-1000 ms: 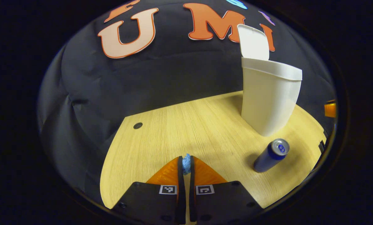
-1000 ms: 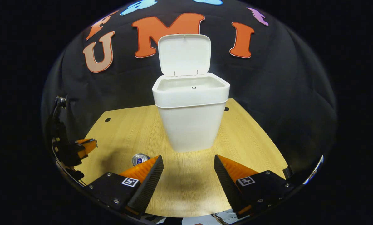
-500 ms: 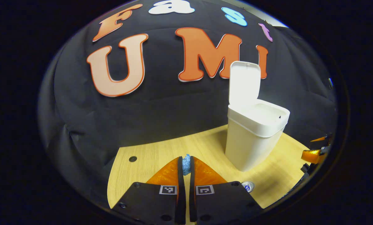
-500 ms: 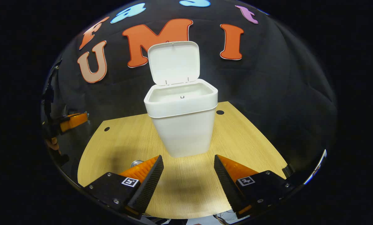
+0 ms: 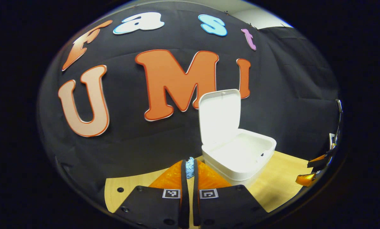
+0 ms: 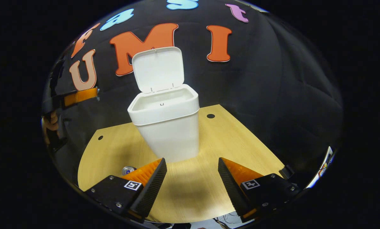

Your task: Press the lid of the desktop garbage bin to open it, pick up the crumpled paper on the desktop and throw it into the bin, then pick up the pop can on the desktop and drop it into the bin, and finally close the garbage bin lid.

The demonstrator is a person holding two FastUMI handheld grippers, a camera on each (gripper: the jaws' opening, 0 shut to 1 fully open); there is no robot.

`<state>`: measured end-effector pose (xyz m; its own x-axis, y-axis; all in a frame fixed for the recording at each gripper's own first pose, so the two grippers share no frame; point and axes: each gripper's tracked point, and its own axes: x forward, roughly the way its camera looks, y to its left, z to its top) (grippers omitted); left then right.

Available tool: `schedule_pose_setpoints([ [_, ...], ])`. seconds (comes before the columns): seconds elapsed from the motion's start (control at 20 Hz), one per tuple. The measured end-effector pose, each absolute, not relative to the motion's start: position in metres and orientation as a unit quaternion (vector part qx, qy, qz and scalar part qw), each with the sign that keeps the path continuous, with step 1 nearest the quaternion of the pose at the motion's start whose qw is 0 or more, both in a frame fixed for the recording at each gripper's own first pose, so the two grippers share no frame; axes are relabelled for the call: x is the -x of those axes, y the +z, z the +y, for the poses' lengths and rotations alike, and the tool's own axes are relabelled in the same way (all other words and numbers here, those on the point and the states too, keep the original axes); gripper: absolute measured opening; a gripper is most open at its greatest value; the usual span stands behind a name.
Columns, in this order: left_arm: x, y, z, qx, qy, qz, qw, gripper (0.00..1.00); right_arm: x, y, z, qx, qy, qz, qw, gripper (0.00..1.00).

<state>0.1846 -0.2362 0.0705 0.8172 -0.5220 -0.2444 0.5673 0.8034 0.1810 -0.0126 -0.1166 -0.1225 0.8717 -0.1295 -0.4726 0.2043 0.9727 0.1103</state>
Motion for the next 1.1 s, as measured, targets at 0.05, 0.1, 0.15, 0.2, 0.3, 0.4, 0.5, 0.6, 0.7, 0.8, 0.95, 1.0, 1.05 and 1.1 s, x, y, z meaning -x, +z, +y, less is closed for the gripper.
schedule_pose_setpoints([
  [0.05, -0.185, 0.068, -0.252, -0.123, -0.3, 0.092, 0.941, 0.08, 0.014, -0.122, -0.122, -0.081, -0.092, 0.238, 0.963, 0.98],
  [0.1, -0.184, 0.067, -0.267, -0.123, -0.313, 0.094, 0.937, 0.08, 0.016, -0.123, -0.128, -0.082, -0.098, 0.238, 0.963, 0.98],
  [0.15, -0.183, 0.064, -0.282, -0.122, -0.324, 0.097, 0.933, 0.08, 0.018, -0.123, -0.135, -0.084, -0.104, 0.238, 0.962, 0.98],
  [0.2, -0.182, 0.061, -0.295, -0.119, -0.334, 0.1, 0.93, 0.07, 0.021, -0.124, -0.141, -0.086, -0.111, 0.239, 0.961, 0.98],
  [0.3, -0.182, 0.055, -0.319, -0.111, -0.352, 0.108, 0.923, 0.07, 0.027, -0.127, -0.153, -0.093, -0.124, 0.242, 0.958, 0.98],
  [0.4, -0.184, 0.045, -0.339, -0.105, -0.367, 0.122, 0.916, 0.07, 0.034, -0.131, -0.164, -0.101, -0.137, 0.245, 0.954, 0.98],
  [0.5, -0.187, 0.034, -0.353, -0.106, -0.372, 0.136, 0.912, 0.07, 0.041, -0.135, -0.174, -0.108, -0.147, 0.25, 0.951, 0.99],
  [0.6, -0.192, 0.024, -0.363, -0.105, -0.373, 0.147, 0.91, 0.08, 0.044, -0.138, -0.181, -0.116, -0.158, 0.252, 0.948, 0.98],
  [0.7, -0.191, 0.023, -0.364, -0.095, -0.374, 0.15, 0.91, 0.13, 0.048, -0.141, -0.186, -0.124, -0.163, 0.255, 0.945, 0.98],
  [0.8, -0.192, 0.022, -0.368, -0.093, -0.377, 0.149, 0.91, 0.24, 0.049, -0.143, -0.189, -0.125, -0.165, 0.257, 0.944, 0.98],
  [0.95, -0.195, 0.021, -0.366, -0.096, -0.373, 0.15, 0.911, 0.33, 0.044, -0.143, -0.188, -0.123, -0.162, 0.259, 0.944, 0.98],
  [1.0, -0.199, 0.019, -0.371, -0.092, -0.376, 0.15, 0.91, 0.33, 0.043, -0.144, -0.188, -0.123, -0.161, 0.259, 0.944, 0.98],
  [1.05, -0.193, 0.021, -0.368, -0.09, -0.379, 0.15, 0.909, 0.5, 0.041, -0.143, -0.188, -0.122, -0.16, 0.26, 0.944, 0.98],
  [1.1, -0.194, 0.022, -0.369, -0.088, -0.379, 0.15, 0.909, 0.66, 0.04, -0.143, -0.187, -0.123, -0.159, 0.26, 0.945, 0.98],
])
